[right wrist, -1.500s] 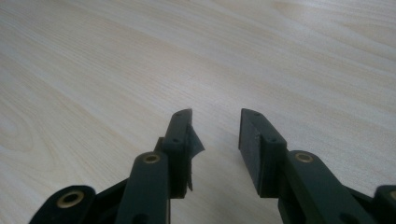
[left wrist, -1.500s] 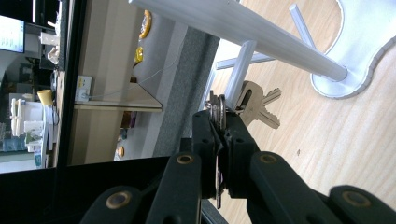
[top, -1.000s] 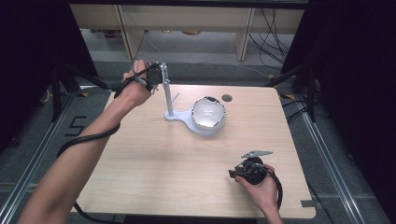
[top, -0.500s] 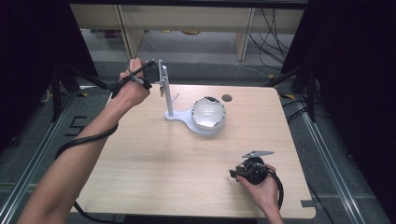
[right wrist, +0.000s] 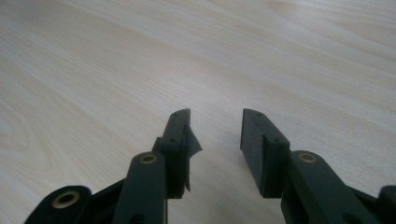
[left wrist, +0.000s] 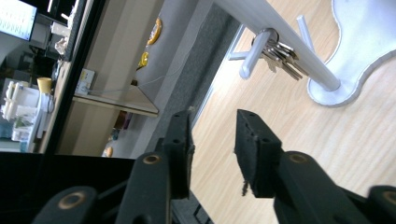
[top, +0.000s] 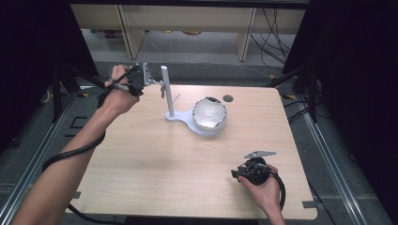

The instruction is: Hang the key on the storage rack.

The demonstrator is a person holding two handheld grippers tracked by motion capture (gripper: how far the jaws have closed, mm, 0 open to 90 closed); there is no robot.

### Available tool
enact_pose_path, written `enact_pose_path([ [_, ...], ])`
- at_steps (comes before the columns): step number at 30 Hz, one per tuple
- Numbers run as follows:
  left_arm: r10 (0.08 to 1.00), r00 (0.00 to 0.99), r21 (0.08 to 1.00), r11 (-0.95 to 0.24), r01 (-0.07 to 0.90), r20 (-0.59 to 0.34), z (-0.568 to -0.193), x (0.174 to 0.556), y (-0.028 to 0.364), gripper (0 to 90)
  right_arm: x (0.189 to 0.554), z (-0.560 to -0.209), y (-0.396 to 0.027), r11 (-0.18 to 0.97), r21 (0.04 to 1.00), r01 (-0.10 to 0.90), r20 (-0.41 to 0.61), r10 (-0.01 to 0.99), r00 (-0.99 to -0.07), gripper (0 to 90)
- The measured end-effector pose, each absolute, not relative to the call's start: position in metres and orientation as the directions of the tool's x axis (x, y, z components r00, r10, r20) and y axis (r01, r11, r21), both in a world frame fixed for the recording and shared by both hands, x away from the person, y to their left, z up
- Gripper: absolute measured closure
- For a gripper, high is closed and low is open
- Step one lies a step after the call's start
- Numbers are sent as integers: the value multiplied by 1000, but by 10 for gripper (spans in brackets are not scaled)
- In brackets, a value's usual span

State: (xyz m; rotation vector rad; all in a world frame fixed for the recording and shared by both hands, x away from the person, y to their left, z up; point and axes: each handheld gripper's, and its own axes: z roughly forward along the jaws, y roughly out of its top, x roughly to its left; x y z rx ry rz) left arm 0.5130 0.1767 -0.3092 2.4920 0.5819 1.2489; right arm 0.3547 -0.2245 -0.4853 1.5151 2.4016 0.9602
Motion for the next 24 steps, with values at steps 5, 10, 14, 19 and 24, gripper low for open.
enact_pose_path([
  [5,544,540,503,-831,238,642,-322,499,189,560,355,-485,-226,287,584,760,207,852,-481,628],
  [10,583,539,537,-802,261,608,-338,487,202,519,353,-485,-226,273,574,772,218,858,-466,624],
  [14,592,540,547,-794,266,597,-348,480,208,495,355,-486,-228,275,588,761,202,861,-467,620],
  [19,631,538,578,-762,293,559,-367,469,219,474,353,-486,-228,249,581,775,218,870,-443,615],
  [24,659,537,592,-738,324,528,-387,455,232,460,355,-493,-228,239,642,729,212,858,-468,613],
])
